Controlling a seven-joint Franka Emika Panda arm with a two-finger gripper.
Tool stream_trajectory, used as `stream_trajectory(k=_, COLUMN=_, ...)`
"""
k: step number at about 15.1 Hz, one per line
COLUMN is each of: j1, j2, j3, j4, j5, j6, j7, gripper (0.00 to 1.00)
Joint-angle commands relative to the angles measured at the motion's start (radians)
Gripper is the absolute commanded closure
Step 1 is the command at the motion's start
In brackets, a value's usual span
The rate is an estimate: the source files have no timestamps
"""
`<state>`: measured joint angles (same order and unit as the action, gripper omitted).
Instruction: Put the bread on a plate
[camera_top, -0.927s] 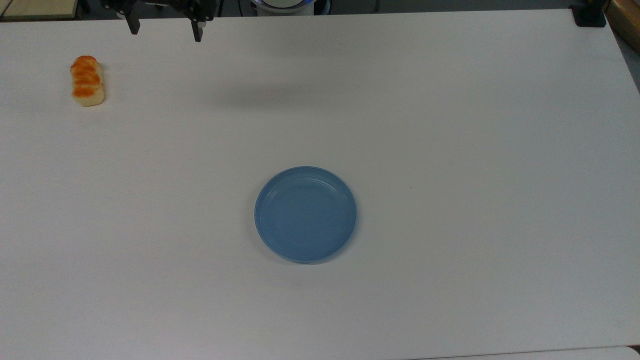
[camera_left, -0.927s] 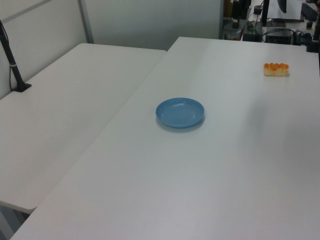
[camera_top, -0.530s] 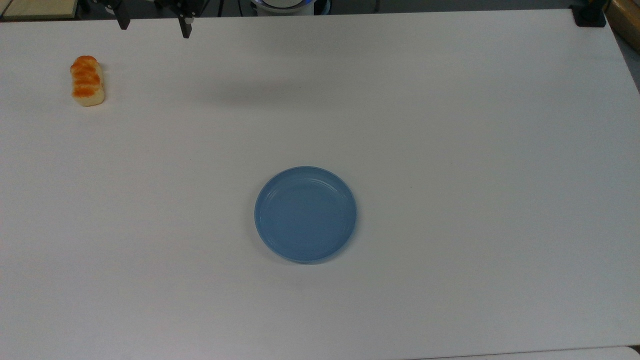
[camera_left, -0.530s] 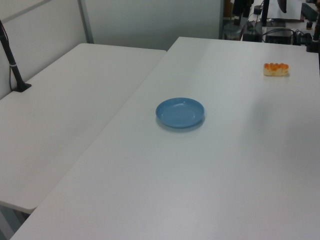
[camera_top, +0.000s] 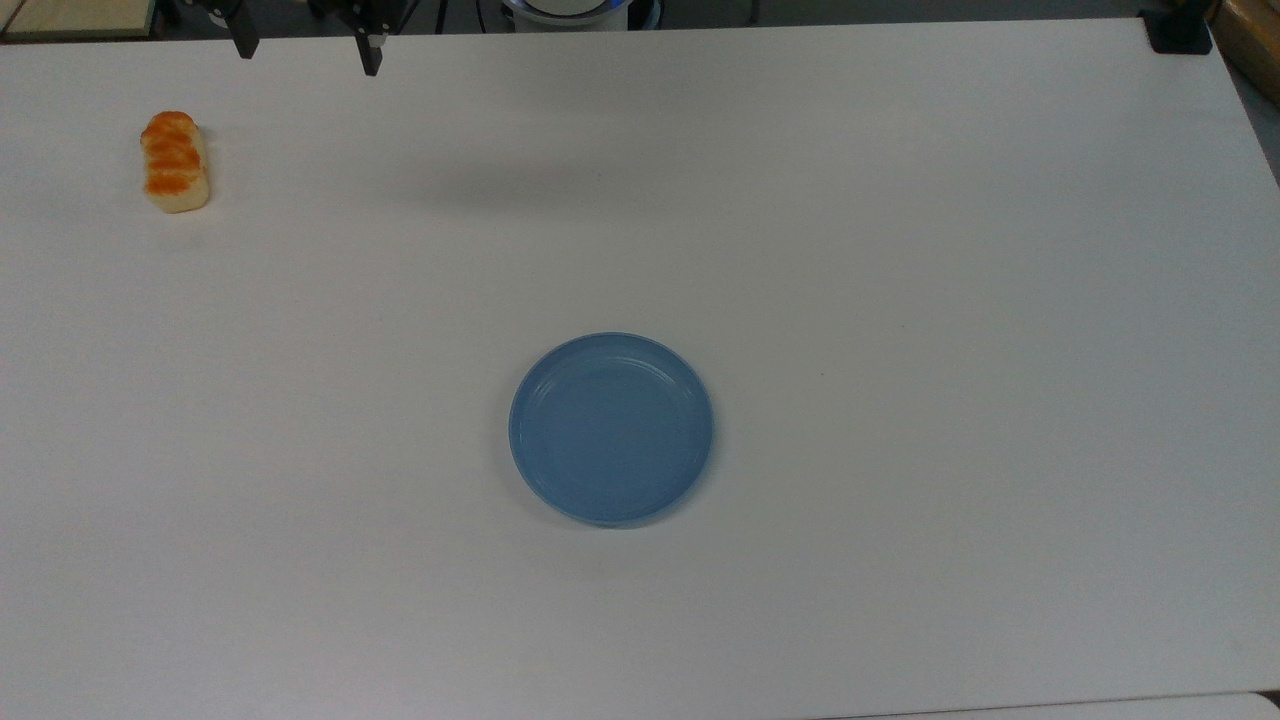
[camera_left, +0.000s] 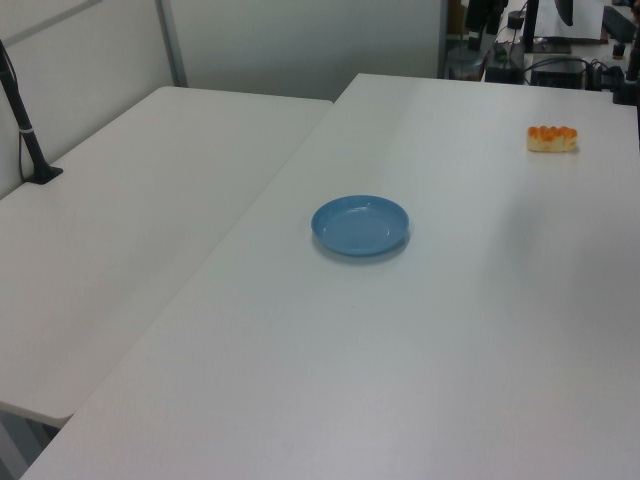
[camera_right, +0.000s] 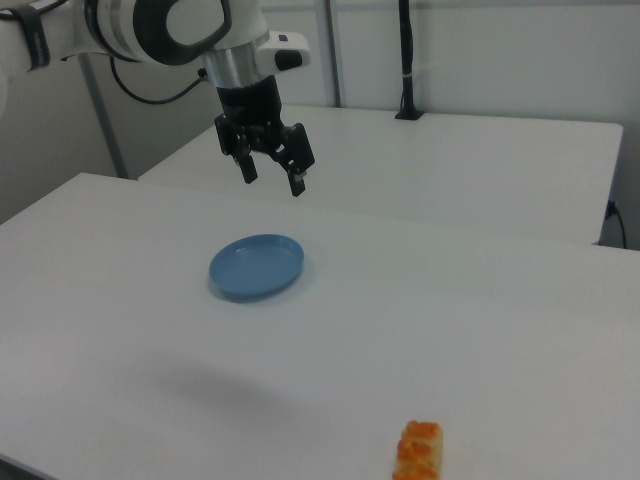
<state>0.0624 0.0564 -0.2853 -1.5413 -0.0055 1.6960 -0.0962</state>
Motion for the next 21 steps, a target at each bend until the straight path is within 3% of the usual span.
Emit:
stream_trajectory(k=1, j1=0.002, j2=0.003, j3=0.011, j4=-0.016, j5=0.016, j6=0.013, j7=0.004, gripper=0.0)
stream_trajectory(k=21, j1=0.022, j2=0.037, j3=0.014, j4=-0.01, j5=0.022, j6=0.05, j7=0.0, gripper=0.0)
